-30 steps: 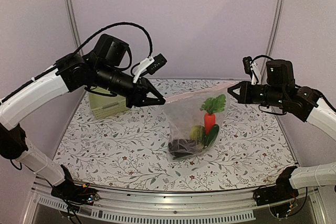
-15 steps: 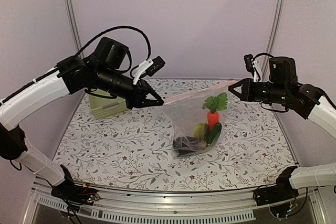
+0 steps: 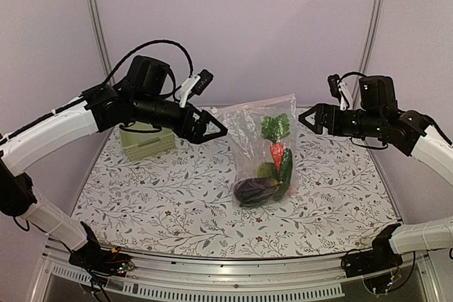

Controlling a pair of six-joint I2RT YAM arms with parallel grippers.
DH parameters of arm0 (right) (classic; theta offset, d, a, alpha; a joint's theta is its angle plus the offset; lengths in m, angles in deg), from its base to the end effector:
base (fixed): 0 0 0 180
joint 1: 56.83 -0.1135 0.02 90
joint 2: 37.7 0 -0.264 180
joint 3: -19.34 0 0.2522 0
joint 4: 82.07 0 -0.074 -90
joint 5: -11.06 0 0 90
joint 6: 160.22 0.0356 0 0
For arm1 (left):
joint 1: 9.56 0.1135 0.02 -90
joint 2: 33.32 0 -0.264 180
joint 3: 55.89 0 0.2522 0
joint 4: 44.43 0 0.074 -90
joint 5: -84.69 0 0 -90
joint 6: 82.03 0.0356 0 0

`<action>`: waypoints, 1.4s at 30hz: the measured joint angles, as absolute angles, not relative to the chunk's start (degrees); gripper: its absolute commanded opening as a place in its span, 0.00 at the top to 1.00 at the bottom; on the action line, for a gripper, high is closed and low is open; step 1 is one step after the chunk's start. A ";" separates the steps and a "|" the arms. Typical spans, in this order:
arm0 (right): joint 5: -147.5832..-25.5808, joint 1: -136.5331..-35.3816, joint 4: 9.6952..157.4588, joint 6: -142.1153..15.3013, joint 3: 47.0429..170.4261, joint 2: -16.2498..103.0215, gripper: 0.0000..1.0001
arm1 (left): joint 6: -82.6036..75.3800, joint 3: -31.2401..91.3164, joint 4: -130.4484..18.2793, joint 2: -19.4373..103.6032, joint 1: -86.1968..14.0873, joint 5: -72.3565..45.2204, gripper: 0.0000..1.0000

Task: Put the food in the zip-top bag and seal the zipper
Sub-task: Place the zipper food storage bag at the center of the board, then reset both arms

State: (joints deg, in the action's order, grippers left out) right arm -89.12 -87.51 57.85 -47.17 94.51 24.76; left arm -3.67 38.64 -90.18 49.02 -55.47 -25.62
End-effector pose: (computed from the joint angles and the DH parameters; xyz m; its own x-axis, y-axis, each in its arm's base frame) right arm 0.2039 0.1283 0.3529 -0.6133 0.0842 -0.7853 -0.4315 0.7971 0.4225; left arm 0.2143 -0.2390 0.3690 -0.5532 0.2991 -0.7775 0.7792 0.5157 -0.3561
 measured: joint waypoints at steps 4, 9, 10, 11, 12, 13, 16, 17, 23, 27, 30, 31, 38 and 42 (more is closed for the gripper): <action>-88.35 -87.51 57.50 -47.46 94.51 23.25 0.01 | -5.14 37.37 -86.88 47.14 -54.79 -25.91 0.00; -85.57 -87.51 56.88 -47.79 94.57 22.05 0.01 | -7.32 34.71 -84.47 43.97 -51.07 -25.49 0.00; -85.05 -87.48 56.60 -47.96 94.59 22.23 0.01 | -7.87 33.75 -84.01 43.38 -49.83 -25.05 0.00; -84.57 -87.40 56.27 -48.14 94.64 22.51 0.01 | -8.28 32.91 -83.82 42.99 -48.84 -24.42 0.00; -84.02 -87.14 56.03 -48.31 94.66 22.95 0.01 | -8.61 31.78 -83.55 42.42 -47.53 -23.72 0.00; -83.87 -86.70 55.79 -48.51 94.66 23.54 0.01 | -9.07 30.25 -83.33 41.83 -46.02 -22.87 0.00; -83.80 -83.51 55.00 -48.79 94.66 25.70 0.01 | -10.21 25.79 -82.39 40.08 -41.54 -20.40 0.01; -83.80 -81.98 54.83 -48.83 94.66 26.49 0.01 | -10.64 23.54 -82.02 39.19 -39.25 -19.35 0.00; -83.52 -71.33 54.65 -49.32 93.39 28.28 0.01 | -12.22 11.58 -78.66 32.72 -26.16 -14.89 0.00; -82.86 -63.90 55.31 -50.08 90.27 27.32 0.01 | -14.01 4.54 -76.23 27.23 -15.80 -12.05 0.01; -81.20 -59.27 56.71 -50.39 86.90 24.63 0.01 | -15.87 0.37 -73.32 22.88 -9.30 -10.24 0.00; -80.33 -58.44 57.23 -50.58 85.87 23.47 0.01 | -16.35 -1.01 -72.17 21.44 -7.77 -9.34 0.01; -74.32 -57.45 68.56 -52.86 74.20 12.94 0.01 | -16.35 -13.14 -61.17 12.28 -5.48 0.56 0.00; -72.35 -57.45 76.45 -54.45 66.49 9.53 0.01 | -13.05 -21.29 -53.13 9.42 -5.48 4.43 0.00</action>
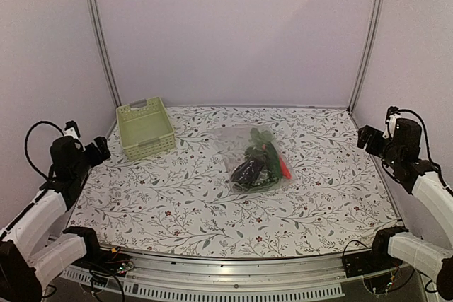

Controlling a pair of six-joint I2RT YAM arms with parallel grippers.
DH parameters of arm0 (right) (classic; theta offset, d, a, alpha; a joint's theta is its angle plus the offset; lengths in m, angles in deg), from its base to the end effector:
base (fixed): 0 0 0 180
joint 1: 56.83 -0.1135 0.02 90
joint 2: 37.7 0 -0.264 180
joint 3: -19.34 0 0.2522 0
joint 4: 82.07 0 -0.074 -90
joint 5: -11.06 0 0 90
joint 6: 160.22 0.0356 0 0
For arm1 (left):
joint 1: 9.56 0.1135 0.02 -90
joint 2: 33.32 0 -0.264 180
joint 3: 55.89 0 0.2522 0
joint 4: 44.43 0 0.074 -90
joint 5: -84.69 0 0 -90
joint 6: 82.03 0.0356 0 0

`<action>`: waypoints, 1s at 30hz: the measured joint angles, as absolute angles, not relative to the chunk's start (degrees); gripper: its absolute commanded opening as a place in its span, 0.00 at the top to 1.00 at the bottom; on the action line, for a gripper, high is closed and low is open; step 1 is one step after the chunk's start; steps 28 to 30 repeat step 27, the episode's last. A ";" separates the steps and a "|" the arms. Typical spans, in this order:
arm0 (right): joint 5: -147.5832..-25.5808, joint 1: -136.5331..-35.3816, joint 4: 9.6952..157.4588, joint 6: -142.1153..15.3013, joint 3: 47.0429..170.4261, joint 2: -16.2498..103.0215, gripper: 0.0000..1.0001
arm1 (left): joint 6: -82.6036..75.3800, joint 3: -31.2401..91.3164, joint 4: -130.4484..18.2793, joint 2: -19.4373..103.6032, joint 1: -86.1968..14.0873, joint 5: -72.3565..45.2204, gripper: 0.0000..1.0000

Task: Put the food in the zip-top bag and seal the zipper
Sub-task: Reset both arms

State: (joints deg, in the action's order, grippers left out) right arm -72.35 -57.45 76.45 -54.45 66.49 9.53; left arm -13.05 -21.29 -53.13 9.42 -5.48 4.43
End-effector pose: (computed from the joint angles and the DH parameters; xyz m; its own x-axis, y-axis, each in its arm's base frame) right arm 0.1947 -0.0020 0.2668 -0.3275 0.2665 -0.9065 0.1922 0.9581 0.2122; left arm 0.1793 0.0188 0.2254 -0.1867 -0.3677 -0.9110 -0.3199 0.8995 -0.2976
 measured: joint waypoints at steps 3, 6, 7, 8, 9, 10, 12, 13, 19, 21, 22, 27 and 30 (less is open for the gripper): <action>-71.41 -57.45 81.54 -55.57 62.01 8.26 0.01 | -10.12 -25.79 -47.51 8.59 -5.68 4.87 0.00; -70.41 -57.45 86.57 -56.40 57.81 7.25 0.01 | -6.97 -29.18 -42.18 8.48 -5.96 4.39 0.00; -70.03 -57.45 88.01 -56.59 56.50 6.99 0.01 | -6.08 -30.03 -40.58 8.76 -6.13 4.34 0.01; -69.60 -57.45 90.02 -56.79 54.88 6.77 0.01 | -5.51 -30.51 -39.47 9.13 -6.29 4.28 0.00; -69.25 -57.45 91.29 -56.92 53.61 6.60 0.01 | -4.98 -30.97 -37.83 9.86 -6.38 4.15 0.00; -68.77 -57.45 93.06 -57.05 51.97 6.49 0.01 | -4.57 -31.17 -36.65 10.60 -6.48 4.10 0.00; -68.02 -57.45 95.55 -57.29 49.22 6.45 0.01 | -3.93 -31.37 -34.51 12.30 -6.88 4.15 0.00; -67.76 -57.45 96.23 -57.45 48.24 6.45 0.01 | -3.71 -31.39 -33.85 13.11 -7.07 4.17 0.00; -65.64 -57.45 99.72 -58.30 46.42 5.13 0.01 | -3.10 -31.39 -31.80 15.71 -7.60 4.65 0.00; -65.51 -57.45 100.71 -58.52 46.42 4.52 0.01 | -2.97 -31.39 -31.82 15.89 -7.64 4.78 0.00; -65.49 -57.45 101.17 -58.58 46.42 4.26 0.01 | -2.95 -31.39 -31.82 15.89 -7.66 4.91 0.00; -65.51 -57.45 102.17 -58.71 46.40 4.11 0.01 | -2.75 -31.39 -31.77 15.89 -7.69 6.03 0.00; -65.51 -57.45 102.17 -58.71 46.40 4.11 0.01 | -2.75 -31.39 -31.77 15.89 -7.69 6.03 0.00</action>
